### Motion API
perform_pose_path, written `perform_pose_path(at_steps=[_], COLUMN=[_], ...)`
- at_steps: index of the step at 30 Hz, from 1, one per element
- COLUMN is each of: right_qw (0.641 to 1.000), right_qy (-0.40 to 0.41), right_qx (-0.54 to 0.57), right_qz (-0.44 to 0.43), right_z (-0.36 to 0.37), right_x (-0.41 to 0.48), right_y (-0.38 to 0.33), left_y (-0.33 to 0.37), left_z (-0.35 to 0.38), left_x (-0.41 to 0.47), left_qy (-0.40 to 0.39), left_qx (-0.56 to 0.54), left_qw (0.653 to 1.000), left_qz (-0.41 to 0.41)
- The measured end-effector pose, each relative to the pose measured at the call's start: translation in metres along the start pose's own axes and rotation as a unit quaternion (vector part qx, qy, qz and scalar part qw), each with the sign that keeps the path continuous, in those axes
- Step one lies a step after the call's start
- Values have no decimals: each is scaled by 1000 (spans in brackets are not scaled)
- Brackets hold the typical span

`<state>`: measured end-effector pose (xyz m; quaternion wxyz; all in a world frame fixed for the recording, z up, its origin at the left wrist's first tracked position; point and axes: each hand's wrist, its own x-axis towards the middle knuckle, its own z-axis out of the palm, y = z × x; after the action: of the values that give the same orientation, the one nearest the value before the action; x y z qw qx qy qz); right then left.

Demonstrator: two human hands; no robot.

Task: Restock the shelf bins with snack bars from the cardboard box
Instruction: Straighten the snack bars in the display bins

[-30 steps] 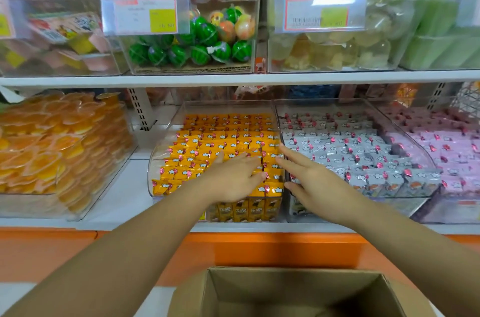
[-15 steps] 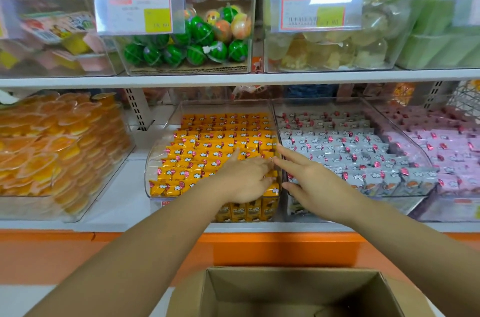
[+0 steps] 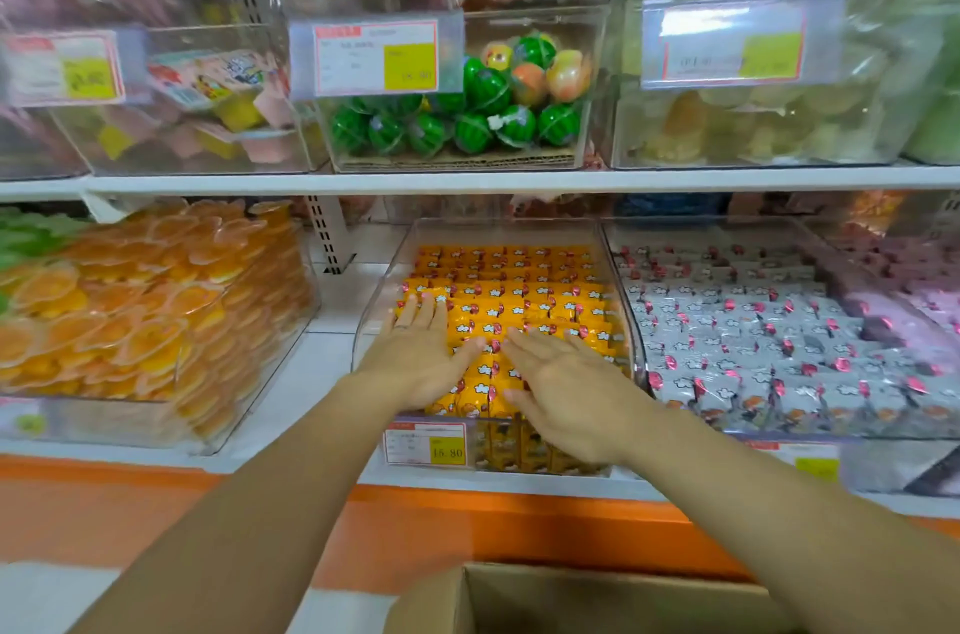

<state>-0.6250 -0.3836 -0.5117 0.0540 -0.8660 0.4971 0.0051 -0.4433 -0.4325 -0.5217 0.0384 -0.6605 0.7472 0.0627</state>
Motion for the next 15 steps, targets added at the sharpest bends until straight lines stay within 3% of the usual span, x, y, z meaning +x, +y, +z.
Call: perform_pose_path(at_steps=[8, 15], right_qw=[997, 998], right_qy=[-55, -63], right_qx=[31, -3], right_qz=[48, 28], right_z=[-5, -7], right_x=[64, 68], right_y=[3, 13], left_y=[-7, -10], left_z=[-9, -3], left_x=[-2, 0], left_qy=[-23, -29], left_qx=[24, 7], left_qw=[999, 999], left_qz=[28, 34])
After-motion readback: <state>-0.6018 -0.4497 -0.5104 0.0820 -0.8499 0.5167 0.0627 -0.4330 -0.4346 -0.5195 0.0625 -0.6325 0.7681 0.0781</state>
